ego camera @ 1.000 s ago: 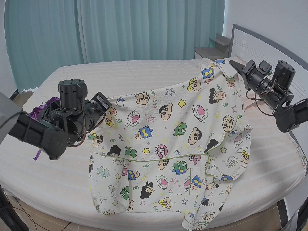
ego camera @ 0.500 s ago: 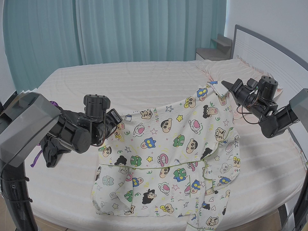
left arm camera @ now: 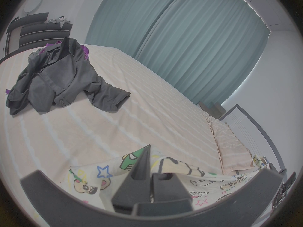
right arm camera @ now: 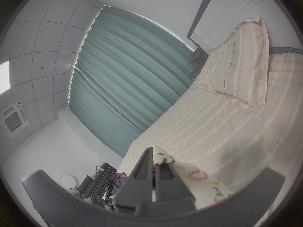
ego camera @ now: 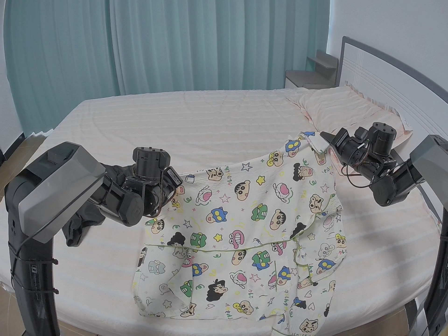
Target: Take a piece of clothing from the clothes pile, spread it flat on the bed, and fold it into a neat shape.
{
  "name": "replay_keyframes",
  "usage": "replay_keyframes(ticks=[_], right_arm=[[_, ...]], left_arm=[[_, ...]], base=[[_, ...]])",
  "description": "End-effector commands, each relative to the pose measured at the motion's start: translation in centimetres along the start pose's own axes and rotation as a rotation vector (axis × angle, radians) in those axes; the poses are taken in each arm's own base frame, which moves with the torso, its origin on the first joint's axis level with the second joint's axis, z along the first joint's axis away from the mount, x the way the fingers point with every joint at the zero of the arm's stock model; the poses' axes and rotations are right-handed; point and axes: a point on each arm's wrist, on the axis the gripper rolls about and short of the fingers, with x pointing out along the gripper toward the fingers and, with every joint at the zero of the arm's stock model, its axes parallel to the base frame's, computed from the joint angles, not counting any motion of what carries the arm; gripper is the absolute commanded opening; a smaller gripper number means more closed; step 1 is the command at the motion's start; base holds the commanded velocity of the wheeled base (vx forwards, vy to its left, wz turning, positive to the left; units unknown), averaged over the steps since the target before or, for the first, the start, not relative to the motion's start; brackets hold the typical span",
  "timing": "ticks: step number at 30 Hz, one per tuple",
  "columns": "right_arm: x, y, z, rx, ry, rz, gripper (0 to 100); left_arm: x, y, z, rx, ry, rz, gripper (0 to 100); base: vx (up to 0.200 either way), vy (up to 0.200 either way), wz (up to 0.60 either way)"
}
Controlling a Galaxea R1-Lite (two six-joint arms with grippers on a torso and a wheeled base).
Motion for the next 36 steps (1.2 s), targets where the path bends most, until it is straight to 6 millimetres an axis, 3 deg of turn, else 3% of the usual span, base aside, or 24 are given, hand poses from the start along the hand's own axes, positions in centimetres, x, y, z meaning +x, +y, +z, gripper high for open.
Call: replay_keyframes(ticks=[1, 10, 20, 21, 27, 33, 36], right_arm=[[0.2, -0.7, -0.5, 0.005, 0.012, -0.013, 0], [1.2, -3.4, -2.5, 0.022, 0.051, -0.062, 0], [3.0, -6.9, -4.2, 0.033, 0.051, -0.125, 0], [3.2, -7.6, -4.7, 0.038, 0.062, -0.135, 100], [4.9, -9.6, -6.2, 0.064, 0.087, -0.182, 100], [6.7, -10.6, -5.4, 0.104, -0.040, -0.285, 100], [6.4, -11.4, -4.8, 0.106, -0.058, -0.316, 100]], left_arm=[[0.6, 0.3, -0.6, 0.004, 0.009, 0.009, 0], [3.1, 1.3, -2.5, 0.019, 0.035, 0.035, 0], [5.7, 1.8, -3.2, 0.024, 0.064, 0.088, 0], [6.1, 1.8, -3.2, 0.020, 0.066, 0.097, 100], [7.5, 1.7, -3.2, -0.015, 0.057, 0.126, 100], [8.7, 3.0, -2.1, -0.031, 0.002, 0.177, 100], [8.9, 3.9, -1.0, -0.045, -0.017, 0.198, 100]], base=[[0.200, 0.000, 0.00], [0.000, 0.000, 0.00], [0.000, 0.000, 0.00], [0.000, 0.000, 0.00], [0.000, 0.000, 0.00], [0.000, 0.000, 0.00], [0.000, 0.000, 0.00]])
